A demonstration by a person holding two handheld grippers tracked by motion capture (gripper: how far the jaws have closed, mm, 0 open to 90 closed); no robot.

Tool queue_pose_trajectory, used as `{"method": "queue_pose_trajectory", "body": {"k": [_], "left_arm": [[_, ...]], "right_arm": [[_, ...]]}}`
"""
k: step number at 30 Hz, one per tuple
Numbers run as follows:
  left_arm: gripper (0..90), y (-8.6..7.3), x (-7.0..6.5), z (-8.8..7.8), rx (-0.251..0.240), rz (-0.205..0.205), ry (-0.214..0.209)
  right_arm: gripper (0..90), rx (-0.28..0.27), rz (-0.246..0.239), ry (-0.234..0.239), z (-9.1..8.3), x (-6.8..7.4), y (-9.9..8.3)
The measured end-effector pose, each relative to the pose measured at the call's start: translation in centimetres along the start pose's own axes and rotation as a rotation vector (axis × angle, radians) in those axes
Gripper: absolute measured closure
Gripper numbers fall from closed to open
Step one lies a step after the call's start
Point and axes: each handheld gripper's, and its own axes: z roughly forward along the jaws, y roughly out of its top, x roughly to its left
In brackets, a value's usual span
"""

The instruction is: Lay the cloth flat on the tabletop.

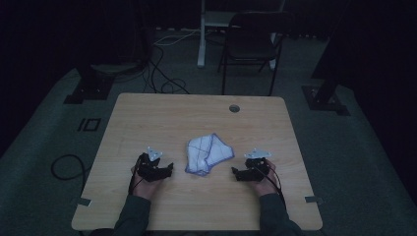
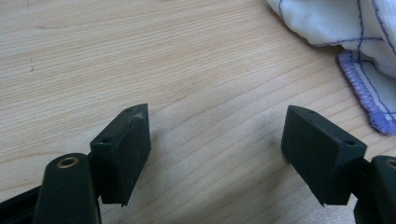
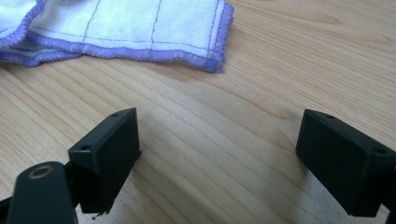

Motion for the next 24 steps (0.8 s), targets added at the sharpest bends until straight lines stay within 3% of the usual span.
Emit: {"method": "queue_pose_trajectory", "body": {"k": [14, 18, 21, 24], "left_arm": [[31.3, -0.1, -0.2, -0.2, -0.003, 0.003, -0.008], [33.9, 0.0, -0.2, -0.3, 0.006, 0.010, -0.015], [34.4, 0.0, -0.2, -0.4, 0.009, 0.013, -0.016], [37.9, -0.1, -0.3, -0.5, 0.005, 0.019, -0.023]], "right_arm": [[16.2, 0.001, 0.010, -0.010, -0.2, 0.5, -0.1], [28.5, 0.008, 0.011, -0.016, -0.6, 0.8, 0.0], [42.5, 0.004, 0.008, -0.015, -0.9, 1.0, 0.0], [49.3, -0.009, 0.002, -0.007, -1.2, 0.9, 0.1]]}}
